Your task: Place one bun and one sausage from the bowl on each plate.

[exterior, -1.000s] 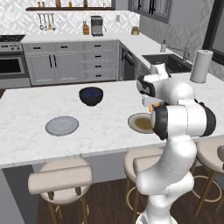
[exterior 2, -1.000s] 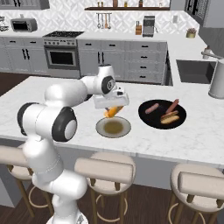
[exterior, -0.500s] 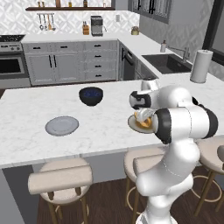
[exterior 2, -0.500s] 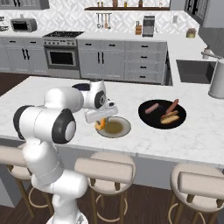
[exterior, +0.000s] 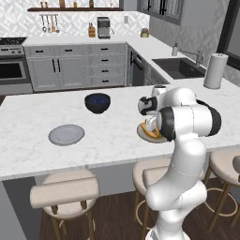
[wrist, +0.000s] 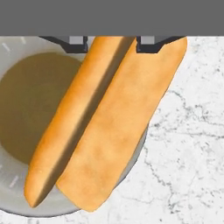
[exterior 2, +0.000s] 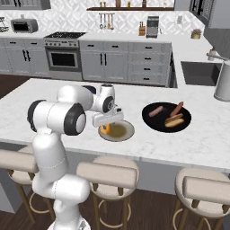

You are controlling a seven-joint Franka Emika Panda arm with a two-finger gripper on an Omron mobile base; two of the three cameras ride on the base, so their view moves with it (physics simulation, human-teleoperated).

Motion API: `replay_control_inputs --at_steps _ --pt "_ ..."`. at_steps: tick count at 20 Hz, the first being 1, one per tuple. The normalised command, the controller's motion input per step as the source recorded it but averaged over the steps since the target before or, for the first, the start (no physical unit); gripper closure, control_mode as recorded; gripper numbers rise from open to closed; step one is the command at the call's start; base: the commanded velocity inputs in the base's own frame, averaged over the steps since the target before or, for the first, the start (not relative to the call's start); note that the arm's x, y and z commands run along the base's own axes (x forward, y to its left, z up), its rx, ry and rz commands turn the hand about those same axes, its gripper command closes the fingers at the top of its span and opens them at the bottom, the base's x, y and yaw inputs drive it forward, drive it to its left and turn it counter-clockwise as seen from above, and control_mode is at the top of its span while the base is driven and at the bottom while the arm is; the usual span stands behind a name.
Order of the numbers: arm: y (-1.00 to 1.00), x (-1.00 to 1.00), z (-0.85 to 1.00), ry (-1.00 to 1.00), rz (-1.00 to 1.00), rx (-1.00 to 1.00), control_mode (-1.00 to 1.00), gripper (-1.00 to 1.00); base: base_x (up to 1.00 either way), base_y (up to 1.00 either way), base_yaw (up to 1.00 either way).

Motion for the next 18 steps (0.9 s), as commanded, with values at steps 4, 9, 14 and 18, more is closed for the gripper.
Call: replay_control_inputs --at_steps 4,9,14,18 --pt "0.01 0.00 -0.21 0.00 0.00 0.00 -1.00 1.00 0.00 0.00 0.00" --pt "0.00 0.00 -0.12 -0.03 -0.01 0.02 -1.00 1.00 0.00 0.00 0.00" --pt "0.00 0.04 -0.12 -0.07 -0.01 0.05 -1.00 -1.00 0.00 0.00 0.00" --pt "0.00 0.12 -0.03 -0.06 0.00 0.04 -1.00 -1.00 0.00 0.00 0.00"
